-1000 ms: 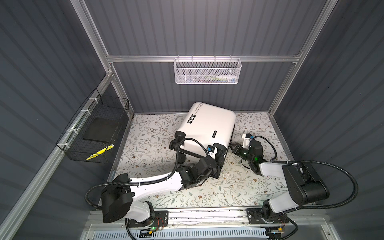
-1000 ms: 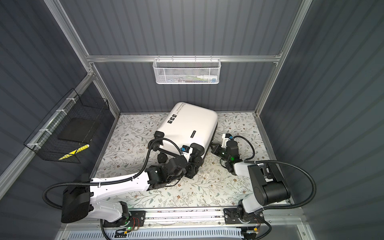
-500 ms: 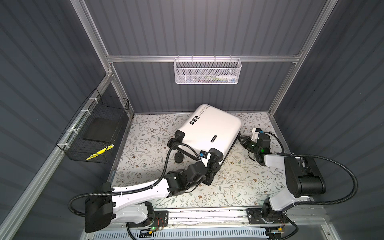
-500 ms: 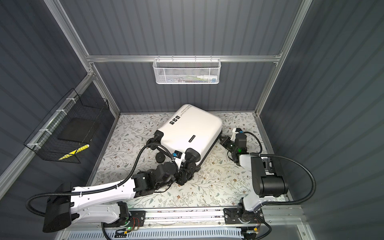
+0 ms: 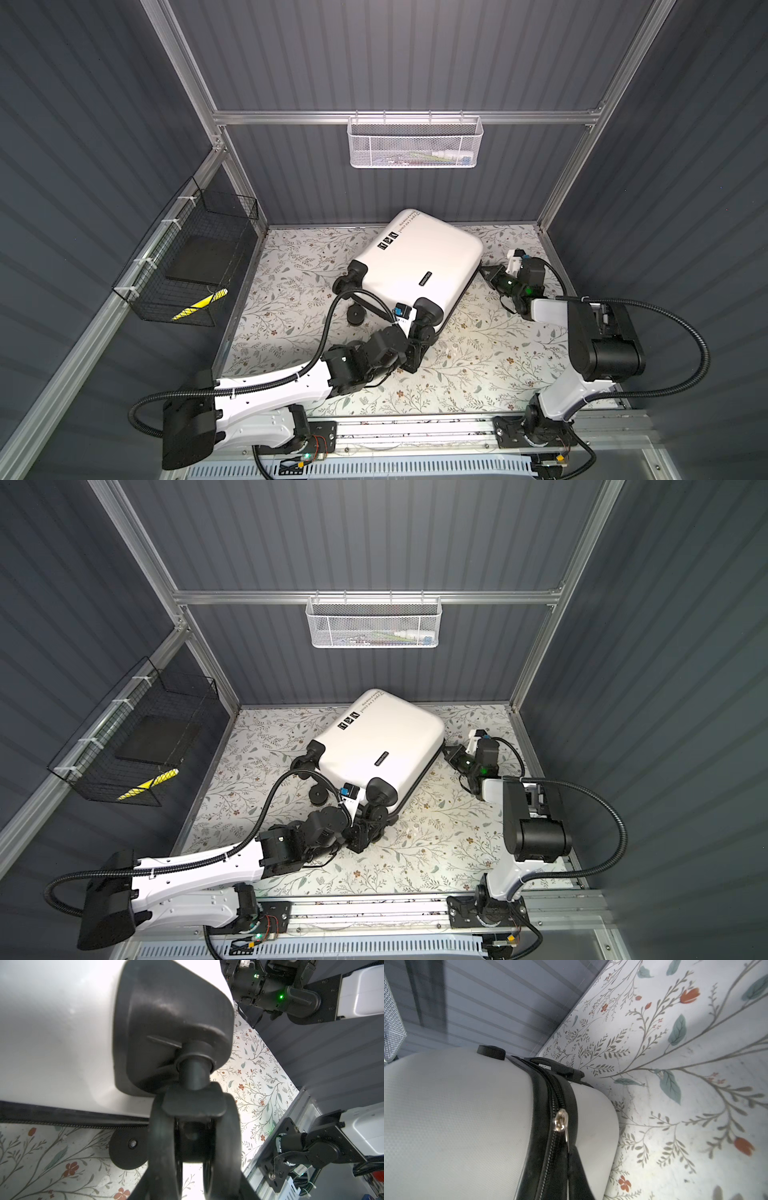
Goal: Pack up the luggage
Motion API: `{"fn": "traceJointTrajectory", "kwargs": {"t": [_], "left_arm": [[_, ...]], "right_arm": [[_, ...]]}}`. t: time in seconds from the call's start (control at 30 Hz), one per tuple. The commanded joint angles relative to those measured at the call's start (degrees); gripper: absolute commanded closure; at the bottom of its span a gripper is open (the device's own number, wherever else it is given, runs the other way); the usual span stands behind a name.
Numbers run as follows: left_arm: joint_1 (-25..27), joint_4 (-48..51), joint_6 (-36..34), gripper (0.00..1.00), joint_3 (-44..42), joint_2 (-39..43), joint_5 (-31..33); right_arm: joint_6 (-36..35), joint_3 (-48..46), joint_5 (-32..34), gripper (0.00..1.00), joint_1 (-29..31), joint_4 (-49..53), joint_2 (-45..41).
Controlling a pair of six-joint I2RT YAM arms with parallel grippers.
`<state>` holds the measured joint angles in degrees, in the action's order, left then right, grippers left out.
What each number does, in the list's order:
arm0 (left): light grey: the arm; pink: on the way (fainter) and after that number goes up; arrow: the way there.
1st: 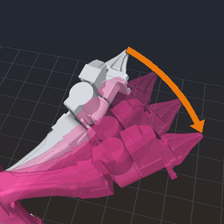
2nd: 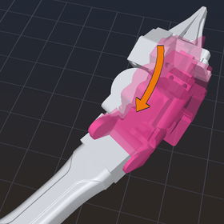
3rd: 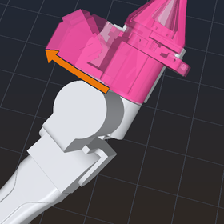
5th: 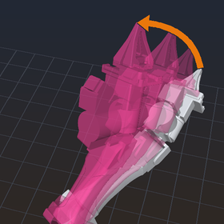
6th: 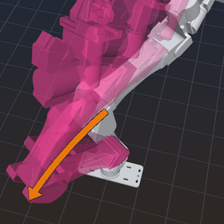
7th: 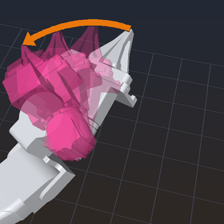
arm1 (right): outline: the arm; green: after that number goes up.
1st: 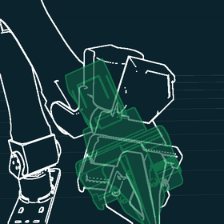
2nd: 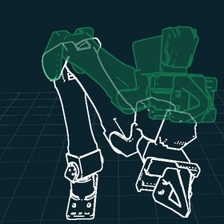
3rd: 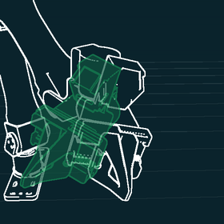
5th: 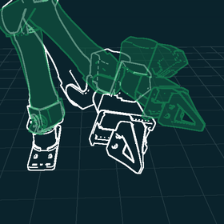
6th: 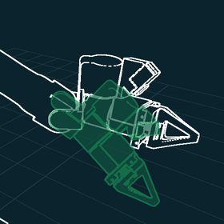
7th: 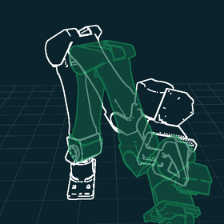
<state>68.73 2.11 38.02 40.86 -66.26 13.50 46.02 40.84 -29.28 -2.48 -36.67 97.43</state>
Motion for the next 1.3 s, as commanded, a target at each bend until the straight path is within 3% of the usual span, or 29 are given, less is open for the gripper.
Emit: {"fn": "traceJointTrajectory", "kwargs": {"t": [0.0, 0.07, 0.23, 0.5, 0.77, 1.03, 1.27], "left_arm": [[0.62, 0.78, 0.04, 0.9, 1.7, 1.09, 2.81], [0.62, 1.56, -0.3, 0.78, 2.18, 1.46, 3.99], [0.62, 4.64, -1.34, 0.51, 3.98, 3.56, 7.11], [0.53, 11.27, -0.04, 0.01, 5.67, 8.18, 12.78], [-1.69, 22.32, 5.57, 0.0, 10.04, 11.06, 18.49], [-15.75, 23.41, 4.68, 0.0, 14.09, 9.59, 4.56], [-23.49, 22.61, 2.37, 0.0, 18.02, 3.62, -4.75]], "right_arm": [[0.56, -3.5, 3.16, 1.0, -1.6, -3.0, -1.05], [0.65, -5.09, 2.9, 1.0, -1.63, -3.28, -1.75], [0.49, -7.69, 3.05, 0.68, -2.15, -0.95, -6.72], [-1.45, -5.35, 2.76, 0.42, -4.76, 10.36, -17.13], [-4.7, 8.22, -0.7, 0.23, -5.6, 23.86, -19.16], [-1.11, 24.44, -8.64, 0.2, -4.8, 28.81, -8.34], [-4.28, 36.19, -10.41, 0.19, -1.47, 36.74, -0.37]]}}
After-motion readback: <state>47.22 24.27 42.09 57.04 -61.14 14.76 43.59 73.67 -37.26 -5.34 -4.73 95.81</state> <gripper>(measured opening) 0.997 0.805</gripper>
